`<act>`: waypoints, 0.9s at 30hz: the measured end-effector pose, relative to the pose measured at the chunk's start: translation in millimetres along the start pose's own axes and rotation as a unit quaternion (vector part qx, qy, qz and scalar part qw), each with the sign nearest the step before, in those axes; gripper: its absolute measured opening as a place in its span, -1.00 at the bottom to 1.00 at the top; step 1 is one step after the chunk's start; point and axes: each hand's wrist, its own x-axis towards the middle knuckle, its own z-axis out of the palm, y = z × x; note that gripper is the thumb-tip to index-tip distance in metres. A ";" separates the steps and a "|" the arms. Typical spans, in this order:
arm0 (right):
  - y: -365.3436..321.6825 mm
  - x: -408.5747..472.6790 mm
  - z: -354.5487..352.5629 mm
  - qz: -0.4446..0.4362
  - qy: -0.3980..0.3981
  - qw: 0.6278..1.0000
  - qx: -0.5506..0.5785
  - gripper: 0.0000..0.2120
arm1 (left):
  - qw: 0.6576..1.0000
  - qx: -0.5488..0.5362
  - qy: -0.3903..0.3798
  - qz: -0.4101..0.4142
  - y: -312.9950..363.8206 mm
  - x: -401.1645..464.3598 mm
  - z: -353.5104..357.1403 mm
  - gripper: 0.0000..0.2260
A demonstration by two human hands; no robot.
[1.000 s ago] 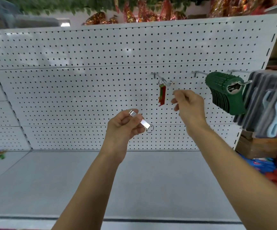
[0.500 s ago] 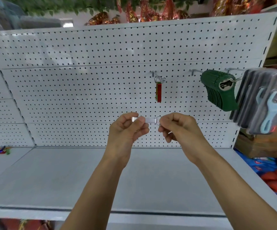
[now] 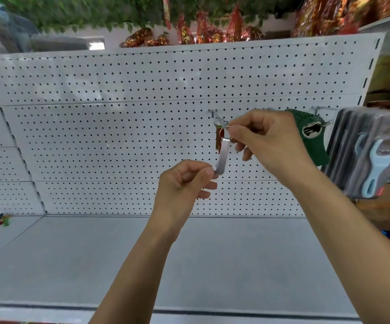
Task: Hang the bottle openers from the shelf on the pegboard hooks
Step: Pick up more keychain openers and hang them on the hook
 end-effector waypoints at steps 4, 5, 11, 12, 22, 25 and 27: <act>2.3 16.6 2.1 -0.002 0.020 1.000 -0.007 -0.93 | 0.995 0.094 0.011 0.025 -4.2 1.7 -4.0 -0.96; 4.3 20.2 3.0 0.000 0.023 1.000 -0.013 -0.93 | 0.990 0.134 0.014 0.037 -6.8 1.8 -5.4 -0.97; 15.9 35.0 8.3 -0.007 0.030 0.998 -0.051 -0.89 | 0.933 0.350 0.021 0.079 -20.8 -5.2 -8.5 -0.88; 18.0 37.0 8.9 -0.011 0.031 0.998 -0.059 -0.88 | 0.930 0.359 0.018 0.080 -23.5 -6.2 -8.7 -0.87; 51.0 58.6 19.4 -0.026 0.051 0.991 -0.117 -0.88 | 0.902 0.424 0.020 0.082 -41.2 -8.7 -13.6 -0.83; 58.3 63.0 22.4 -0.023 0.064 0.992 -0.108 -0.89 | 0.893 0.443 0.026 0.080 -44.1 -9.5 -14.2 -0.82; 62.2 64.4 23.5 -0.028 0.068 0.991 -0.111 -0.89 | 0.888 0.454 0.026 0.076 -46.8 -10.0 -14.8 -0.81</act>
